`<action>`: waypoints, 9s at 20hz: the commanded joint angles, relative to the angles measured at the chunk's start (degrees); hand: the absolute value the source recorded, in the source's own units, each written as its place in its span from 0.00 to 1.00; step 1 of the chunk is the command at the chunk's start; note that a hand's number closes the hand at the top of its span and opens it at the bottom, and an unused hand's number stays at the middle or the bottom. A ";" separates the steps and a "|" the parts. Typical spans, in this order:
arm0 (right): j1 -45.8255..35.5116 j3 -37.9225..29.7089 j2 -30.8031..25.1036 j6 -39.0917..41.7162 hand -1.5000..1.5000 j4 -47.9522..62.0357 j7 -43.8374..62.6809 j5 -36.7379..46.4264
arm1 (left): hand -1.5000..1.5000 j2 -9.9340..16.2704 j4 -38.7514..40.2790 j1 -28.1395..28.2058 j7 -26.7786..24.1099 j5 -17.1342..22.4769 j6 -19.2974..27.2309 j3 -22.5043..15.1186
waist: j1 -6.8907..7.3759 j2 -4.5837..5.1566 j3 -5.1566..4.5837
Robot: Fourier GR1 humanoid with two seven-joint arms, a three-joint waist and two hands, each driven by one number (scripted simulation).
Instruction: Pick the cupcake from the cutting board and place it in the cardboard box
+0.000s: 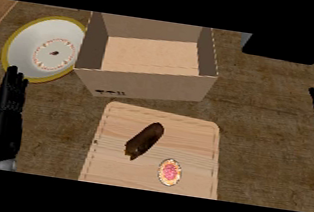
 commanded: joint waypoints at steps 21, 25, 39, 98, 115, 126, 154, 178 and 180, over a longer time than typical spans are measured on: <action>24.07 27.25 11.13 -26.27 0.00 -2.94 -14.05 36.16 | 0.50 14.90 17.99 -8.27 10.95 -5.92 -11.93 4.19 | -2.78 -1.31 1.06; 23.03 27.71 0.97 -21.38 0.00 -5.42 -0.67 44.20 | 0.50 13.96 19.75 -9.75 10.29 -6.14 -11.67 3.89 | -2.77 -1.14 0.85; 1.35 36.22 9.03 12.96 0.00 -14.60 45.63 52.43 | 0.50 12.47 14.75 -7.40 13.35 -8.71 -11.33 2.75 | -1.35 -1.39 1.13; -2.12 28.68 32.01 4.47 1.00 3.82 67.07 89.28 | 0.50 4.97 15.32 -6.33 10.03 -17.51 -20.01 13.80 | -2.98 -1.85 1.08; -21.73 33.31 32.00 20.24 1.00 -13.70 80.00 106.53 | 0.50 5.72 19.85 -12.16 10.47 -17.58 -21.34 15.34 | -1.93 -1.32 1.11; -44.30 20.75 32.00 1.08 1.00 9.09 78.41 88.41 | 0.50 3.13 19.36 -13.00 10.20 -19.27 -20.08 13.21 | 0.27 -0.65 1.08; -66.40 -3.46 32.02 -28.78 0.00 66.09 57.70 65.48 | 0.50 3.33 19.37 -17.08 9.95 -18.82 -22.88 12.21 | 4.48 1.08 1.12; -56.22 -6.30 32.01 -53.75 0.00 54.16 30.58 51.94 | 0.50 3.25 16.78 -11.55 11.83 -20.18 -21.05 13.51 | -1.23 -1.37 1.19; -51.23 -6.67 31.53 -52.57 0.00 49.52 30.75 53.90 | 0.50 3.94 15.99 -7.71 9.98 -18.59 -21.15 15.80 | -2.72 -1.90 1.18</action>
